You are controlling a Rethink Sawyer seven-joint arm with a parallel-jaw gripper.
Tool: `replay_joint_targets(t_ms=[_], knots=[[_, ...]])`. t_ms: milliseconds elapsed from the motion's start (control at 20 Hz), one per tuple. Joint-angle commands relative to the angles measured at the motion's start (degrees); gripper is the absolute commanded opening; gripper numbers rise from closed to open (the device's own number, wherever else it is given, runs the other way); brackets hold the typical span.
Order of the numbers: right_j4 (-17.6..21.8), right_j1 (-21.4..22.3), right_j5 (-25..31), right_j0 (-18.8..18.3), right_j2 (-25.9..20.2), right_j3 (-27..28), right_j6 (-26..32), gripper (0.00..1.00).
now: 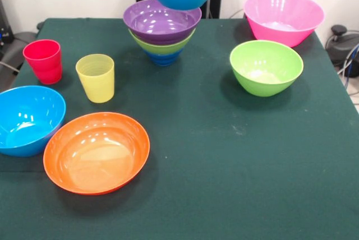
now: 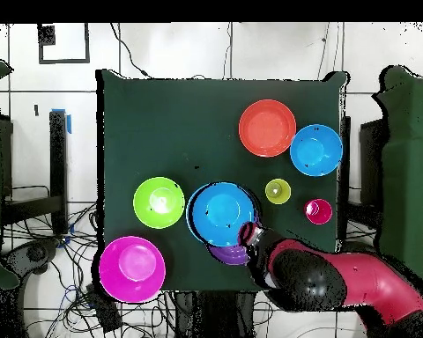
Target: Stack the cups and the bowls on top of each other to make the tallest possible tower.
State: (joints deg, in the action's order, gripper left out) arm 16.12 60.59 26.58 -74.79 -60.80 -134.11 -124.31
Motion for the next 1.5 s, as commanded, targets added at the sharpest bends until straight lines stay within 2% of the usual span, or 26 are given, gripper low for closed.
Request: replay_joint_targets(t_ms=[50, 550, 900, 1500], knots=[[4.5, -4.4, -2.1, -1.3, -0.7, -2.5, 5.1, 0.0], [6.1, -6.2, -1.2, -4.2, -1.4, -2.0, 6.7, 0.0], [8.4, -7.5, -2.6, -3.0, 0.8, -2.0, 5.2, 0.0], [12.1, -8.5, -4.1, -2.7, 1.3, -2.6, 3.1, 0.0]])
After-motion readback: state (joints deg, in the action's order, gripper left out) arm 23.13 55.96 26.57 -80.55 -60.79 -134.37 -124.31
